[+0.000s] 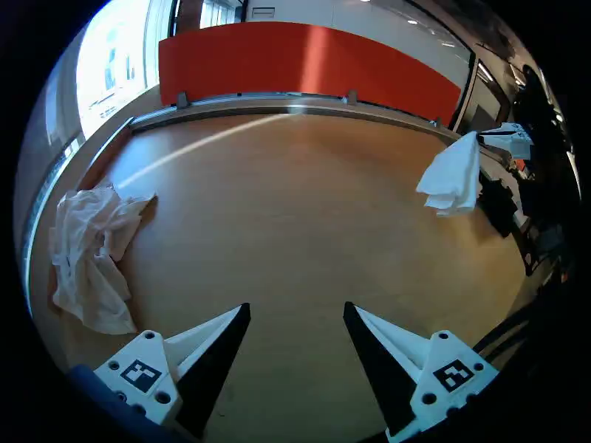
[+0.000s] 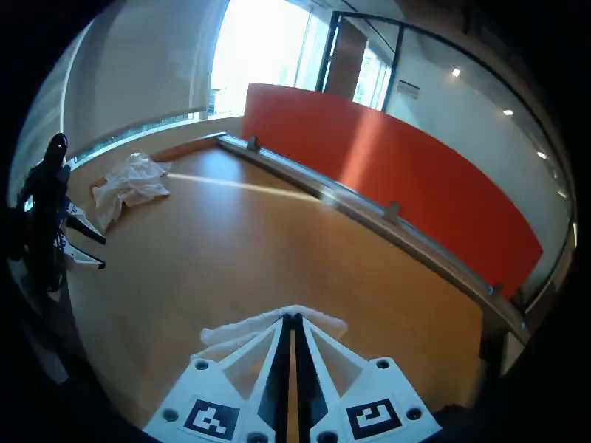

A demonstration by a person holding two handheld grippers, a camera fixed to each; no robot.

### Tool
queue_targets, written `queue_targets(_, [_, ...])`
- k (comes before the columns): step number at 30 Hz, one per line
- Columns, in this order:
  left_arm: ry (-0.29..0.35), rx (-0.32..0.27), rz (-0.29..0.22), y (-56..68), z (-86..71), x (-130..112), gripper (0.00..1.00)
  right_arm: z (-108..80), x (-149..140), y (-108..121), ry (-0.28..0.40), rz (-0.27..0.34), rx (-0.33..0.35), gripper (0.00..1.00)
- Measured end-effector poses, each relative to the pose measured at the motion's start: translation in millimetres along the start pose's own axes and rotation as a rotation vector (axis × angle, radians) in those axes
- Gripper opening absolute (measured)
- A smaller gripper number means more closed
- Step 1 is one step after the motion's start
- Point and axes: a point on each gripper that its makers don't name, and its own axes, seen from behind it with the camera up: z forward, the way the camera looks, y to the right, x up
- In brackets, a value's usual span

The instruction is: Fold towel

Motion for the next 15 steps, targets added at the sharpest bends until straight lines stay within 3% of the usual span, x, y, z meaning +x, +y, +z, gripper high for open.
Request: queue_targets(15, [-0.014, 0.011, 0.005, 4.1, 0.7, -1, 0.94, -22.2, -51, 86, -0.075, 0.05, -0.079, 0.04])
